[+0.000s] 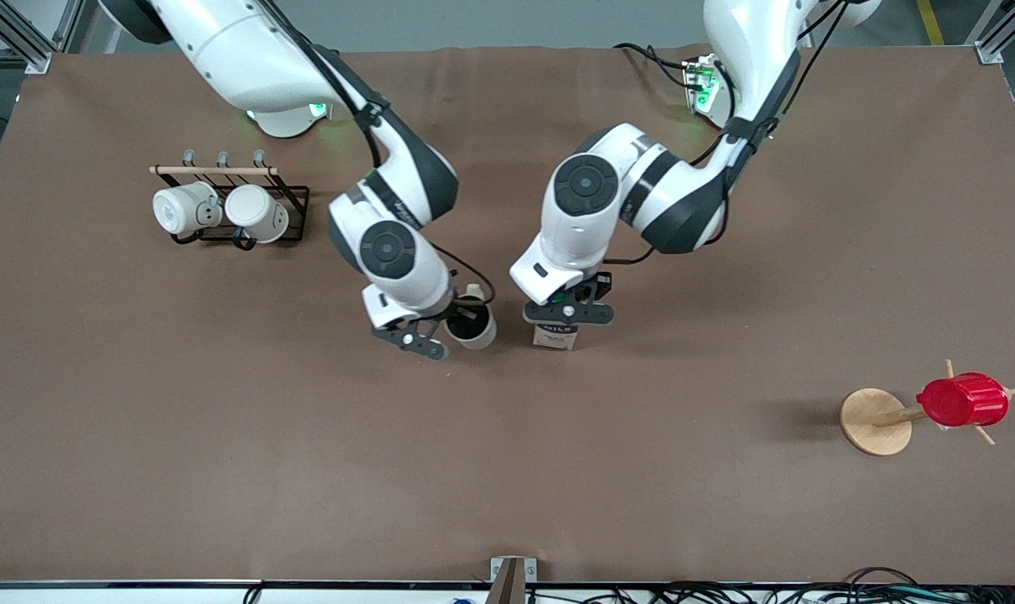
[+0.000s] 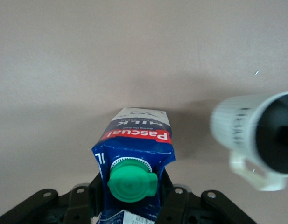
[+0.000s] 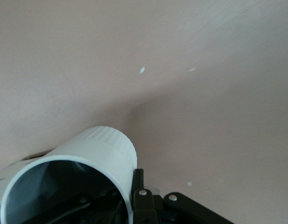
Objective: Place cup and milk on table
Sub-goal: 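Set the carton and mug down side by side mid-table, open both grippers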
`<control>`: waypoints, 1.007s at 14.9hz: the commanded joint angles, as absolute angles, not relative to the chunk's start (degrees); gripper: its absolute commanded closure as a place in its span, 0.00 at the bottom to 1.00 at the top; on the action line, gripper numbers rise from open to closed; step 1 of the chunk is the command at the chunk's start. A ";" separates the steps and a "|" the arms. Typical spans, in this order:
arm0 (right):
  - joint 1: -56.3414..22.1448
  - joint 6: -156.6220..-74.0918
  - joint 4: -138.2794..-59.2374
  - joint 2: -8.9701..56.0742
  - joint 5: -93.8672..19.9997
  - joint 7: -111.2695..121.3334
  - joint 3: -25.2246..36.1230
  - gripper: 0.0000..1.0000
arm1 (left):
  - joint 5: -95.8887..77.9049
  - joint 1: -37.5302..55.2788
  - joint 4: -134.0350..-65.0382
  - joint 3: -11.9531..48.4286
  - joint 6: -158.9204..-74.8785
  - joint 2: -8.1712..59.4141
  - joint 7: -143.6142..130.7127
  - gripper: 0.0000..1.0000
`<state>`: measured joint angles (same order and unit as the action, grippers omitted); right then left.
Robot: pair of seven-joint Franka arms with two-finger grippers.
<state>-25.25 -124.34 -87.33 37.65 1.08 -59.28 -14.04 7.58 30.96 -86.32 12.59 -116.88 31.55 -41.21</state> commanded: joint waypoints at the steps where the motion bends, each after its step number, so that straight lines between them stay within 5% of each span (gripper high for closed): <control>1: -26.01 -125.24 -85.87 39.11 1.41 -60.38 -13.97 1.00 | 8.88 31.29 -84.46 12.39 -115.22 32.17 -42.54 0.98; 2: -26.10 -125.33 -85.87 39.55 1.67 -60.38 -13.97 1.00 | 8.79 31.03 -84.55 12.48 -115.22 32.08 -42.28 0.95; 3: -26.45 -125.42 -85.87 39.90 2.37 -60.47 -13.97 1.00 | 8.70 30.94 -84.64 12.48 -115.22 32.17 -42.19 0.75; 4: -26.54 -125.94 -85.96 40.08 2.72 -60.47 -13.97 1.00 | 8.70 31.11 -84.81 12.48 -115.22 32.17 -42.10 0.29; 5: -26.72 -126.30 -86.04 40.34 2.81 -60.47 -14.06 1.00 | 8.70 31.11 -84.81 12.48 -115.22 32.17 -42.10 0.08; 6: -26.72 -126.30 -85.96 40.95 2.99 -60.47 -13.98 0.99 | 8.61 30.94 -84.73 12.48 -115.22 32.08 -42.71 0.00; 13: -27.68 -129.46 -86.48 43.33 4.30 -60.56 -13.98 0.88 | 7.04 26.64 -84.73 12.66 -111.54 24.71 -41.84 0.00; 14: -27.69 -129.98 -86.92 43.42 5.00 -60.56 -14.06 0.84 | 5.73 25.24 -84.73 12.66 -110.66 23.22 -41.23 0.00; 15: -27.60 -129.99 -87.18 43.33 5.18 -60.56 -14.06 0.69 | 5.02 23.92 -84.81 12.74 -109.96 21.99 -40.61 0.00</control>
